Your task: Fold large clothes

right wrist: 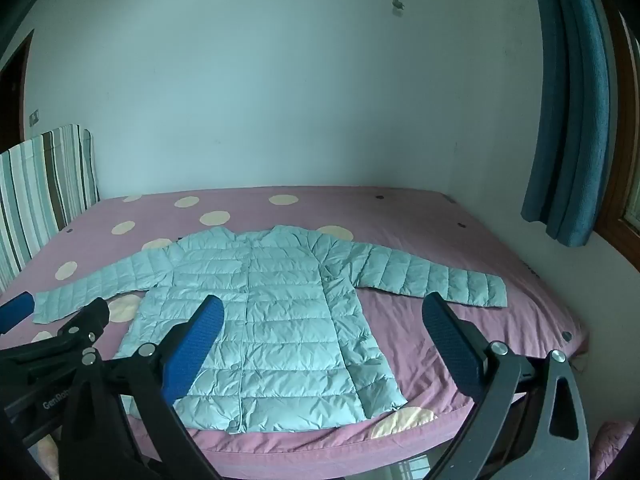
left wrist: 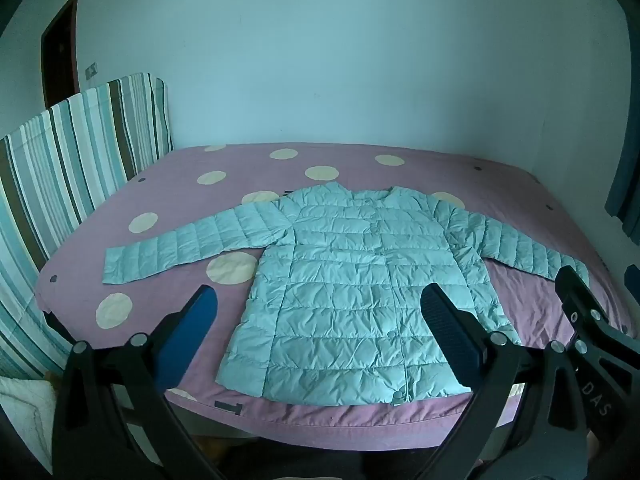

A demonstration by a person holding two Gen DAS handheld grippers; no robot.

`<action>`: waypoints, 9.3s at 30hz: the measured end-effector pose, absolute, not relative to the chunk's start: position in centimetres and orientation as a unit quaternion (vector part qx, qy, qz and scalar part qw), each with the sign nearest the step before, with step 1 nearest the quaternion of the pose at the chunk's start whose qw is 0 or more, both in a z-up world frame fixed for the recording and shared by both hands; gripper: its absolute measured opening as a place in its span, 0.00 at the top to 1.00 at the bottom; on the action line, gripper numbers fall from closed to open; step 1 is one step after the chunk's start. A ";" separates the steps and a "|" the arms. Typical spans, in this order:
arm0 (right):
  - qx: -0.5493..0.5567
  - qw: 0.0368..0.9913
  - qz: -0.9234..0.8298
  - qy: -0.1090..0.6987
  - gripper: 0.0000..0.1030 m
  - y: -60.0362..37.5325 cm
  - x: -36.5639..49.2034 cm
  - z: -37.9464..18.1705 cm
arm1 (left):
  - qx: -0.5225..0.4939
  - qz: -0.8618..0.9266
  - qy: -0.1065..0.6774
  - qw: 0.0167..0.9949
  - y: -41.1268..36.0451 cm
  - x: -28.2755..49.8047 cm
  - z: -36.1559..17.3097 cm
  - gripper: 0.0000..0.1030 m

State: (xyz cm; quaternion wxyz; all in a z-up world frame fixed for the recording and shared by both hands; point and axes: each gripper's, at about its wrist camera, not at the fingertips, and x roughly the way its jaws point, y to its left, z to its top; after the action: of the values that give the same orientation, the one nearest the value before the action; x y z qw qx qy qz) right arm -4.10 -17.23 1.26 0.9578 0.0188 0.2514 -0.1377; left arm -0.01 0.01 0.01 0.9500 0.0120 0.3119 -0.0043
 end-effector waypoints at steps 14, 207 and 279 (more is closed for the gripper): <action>0.020 0.958 -0.137 0.252 0.04 -17.3 -4.0 1.3 | 0.014 -0.004 0.313 0.950 0.0 0.0 0.0 0.02; -0.092 0.899 0.021 0.428 0.92 -4.6 33.8 -16.3 | -0.128 0.383 0.445 0.799 27.8 21.5 -22.4 0.02; 0.019 0.848 -0.241 0.471 0.38 -35.6 26.0 -21.8 | -0.141 0.343 0.428 0.824 30.3 19.2 -20.0 0.02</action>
State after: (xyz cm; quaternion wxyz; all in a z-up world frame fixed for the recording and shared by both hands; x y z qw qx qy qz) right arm 26.04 -35.64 -21.79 0.8484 0.0191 0.4708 -0.2413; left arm 19.22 30.26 -20.00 0.8238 -0.1413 0.4285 0.3431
